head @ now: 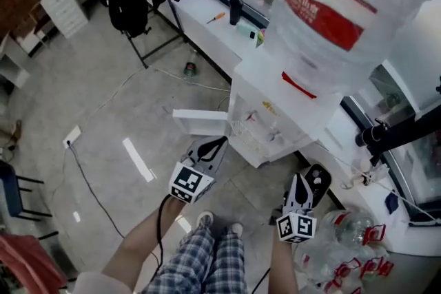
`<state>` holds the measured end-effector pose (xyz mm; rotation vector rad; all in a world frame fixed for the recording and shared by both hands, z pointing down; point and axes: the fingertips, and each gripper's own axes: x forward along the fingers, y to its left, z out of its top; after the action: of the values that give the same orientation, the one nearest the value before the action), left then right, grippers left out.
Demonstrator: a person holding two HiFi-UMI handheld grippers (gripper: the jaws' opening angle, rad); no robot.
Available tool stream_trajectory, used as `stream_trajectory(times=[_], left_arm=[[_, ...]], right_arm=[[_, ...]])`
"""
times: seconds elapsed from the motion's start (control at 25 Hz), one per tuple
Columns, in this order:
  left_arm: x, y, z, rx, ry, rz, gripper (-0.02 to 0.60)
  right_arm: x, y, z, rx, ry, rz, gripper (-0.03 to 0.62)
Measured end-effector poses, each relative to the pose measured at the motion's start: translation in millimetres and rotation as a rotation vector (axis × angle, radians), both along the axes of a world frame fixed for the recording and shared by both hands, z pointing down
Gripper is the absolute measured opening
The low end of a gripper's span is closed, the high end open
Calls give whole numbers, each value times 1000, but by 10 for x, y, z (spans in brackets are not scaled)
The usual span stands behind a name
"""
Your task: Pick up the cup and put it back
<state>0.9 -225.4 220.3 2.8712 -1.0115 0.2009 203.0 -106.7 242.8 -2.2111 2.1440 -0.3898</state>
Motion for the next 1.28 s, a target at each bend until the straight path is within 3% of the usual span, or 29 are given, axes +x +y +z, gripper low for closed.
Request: stream_trajectory(times=[0.28, 0.64, 0.96, 1.2, 1.28], left_arm=[[-28, 103, -1349, 34, 19, -19, 25], [-172, 143, -2603, 121, 92, -80, 26], [-176, 343, -3053, 159, 103, -85, 26], [-85, 398, -3165, 197, 61, -58, 26], [-71, 425, -3157, 183, 86, -57, 25]], right_arm=[[107, 33, -1455, 76, 21, 12, 17], [313, 304, -2666, 163, 72, 19, 17], [485, 529, -3197, 232, 112, 33, 17], [646, 601, -3333, 253, 120, 68, 17], [687, 639, -3334, 257, 129, 74, 17]])
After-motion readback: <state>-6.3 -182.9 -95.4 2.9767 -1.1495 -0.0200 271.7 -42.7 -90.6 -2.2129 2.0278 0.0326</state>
